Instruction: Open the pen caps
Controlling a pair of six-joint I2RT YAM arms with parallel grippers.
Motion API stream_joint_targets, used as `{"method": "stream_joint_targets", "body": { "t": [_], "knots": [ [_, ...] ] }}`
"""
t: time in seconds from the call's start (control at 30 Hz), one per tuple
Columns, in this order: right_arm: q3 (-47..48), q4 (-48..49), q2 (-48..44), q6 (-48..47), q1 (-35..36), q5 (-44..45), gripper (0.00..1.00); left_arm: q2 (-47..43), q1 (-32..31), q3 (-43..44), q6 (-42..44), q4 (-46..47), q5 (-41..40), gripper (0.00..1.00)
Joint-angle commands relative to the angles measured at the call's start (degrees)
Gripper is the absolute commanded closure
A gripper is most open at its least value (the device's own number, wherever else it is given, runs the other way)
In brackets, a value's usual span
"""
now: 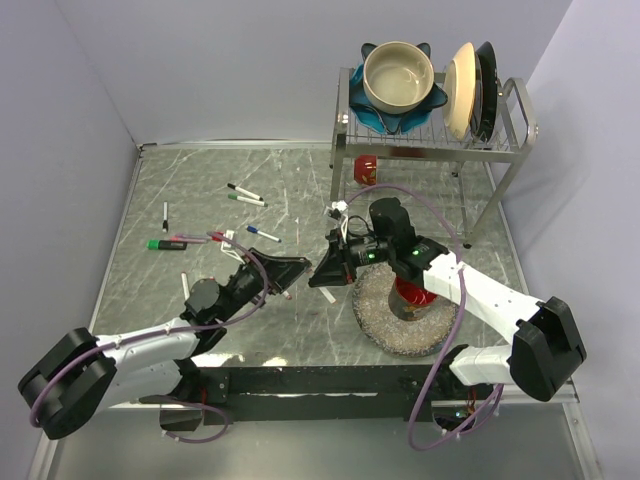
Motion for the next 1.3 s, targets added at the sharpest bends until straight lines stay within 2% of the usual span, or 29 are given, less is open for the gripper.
{"method": "stream_joint_targets", "body": {
  "t": [0.0,0.13,0.17,0.23,0.33,0.4,0.47,0.5,0.57,0.7,0.83,0.93,1.1,1.2,1.27],
  "knots": [
    [-0.1,3.5,-0.2,0.7,0.3,-0.8,1.0,1.1,-0.6,2.6,1.9,5.1,1.8,0.38],
    [-0.2,3.5,-0.3,0.9,0.3,-0.7,1.0,2.8,-0.6,3.1,1.4,6.5,3.2,0.5],
    [-0.2,3.5,-0.3,0.9,0.3,-0.5,1.0,3.1,-0.6,3.2,1.3,7.0,3.4,0.61],
    [-0.4,3.5,-0.3,0.9,0.0,-0.3,1.0,3.4,-0.6,3.8,1.2,6.8,4.1,0.71],
    [-0.6,3.8,-0.6,0.8,-0.1,-0.4,1.0,3.2,-0.6,4.5,1.2,5.8,4.3,0.99],
    [-1.1,3.6,-0.9,0.5,-0.3,-0.4,1.0,1.4,-0.6,4.2,2.5,3.6,0.6,0.99],
    [-2.0,3.8,-1.4,-0.1,-0.3,-0.3,1.0,-5.1,0.9,4.7,6.1,-2.0,-6.1,0.99],
    [-2.7,3.3,-1.7,-0.7,-0.3,-0.3,1.0,-7.5,2.1,6.4,7.5,-10.0,-9.7,0.99],
    [-3.4,2.4,-1.9,-2.8,-0.1,-0.2,1.0,-13.6,7.1,7.5,9.3,-14.3,-12.5,0.99],
    [-2.6,-2.8,-0.7,-6.6,0.4,0.5,1.0,-18.7,19.4,9.9,6.8,-20.1,-11.9,0.99],
    [-1.1,-5.4,0.5,-9.1,0.4,2.3,1.0,-19.1,23.2,11.2,5.6,-23.9,-7.8,0.99],
    [0.8,-8.1,1.5,-10.7,0.7,11.9,1.0,-18.6,23.3,12.2,4.7,-29.5,-3.8,0.99],
    [1.5,-8.0,4.0,-10.5,2.5,32.0,1.0,-18.3,23.2,12.5,2.2,-51.7,1.2,0.99],
    [3.8,-8.2,7.0,-9.2,3.6,38.9,1.0,-19.2,21.9,9.4,1.8,-55.2,5.6,0.99],
    [5.4,-8.1,9.3,-7.4,3.7,41.4,1.0,-18.7,19.3,9.6,2.3,-57.7,4.1,0.99]
  ]
}}
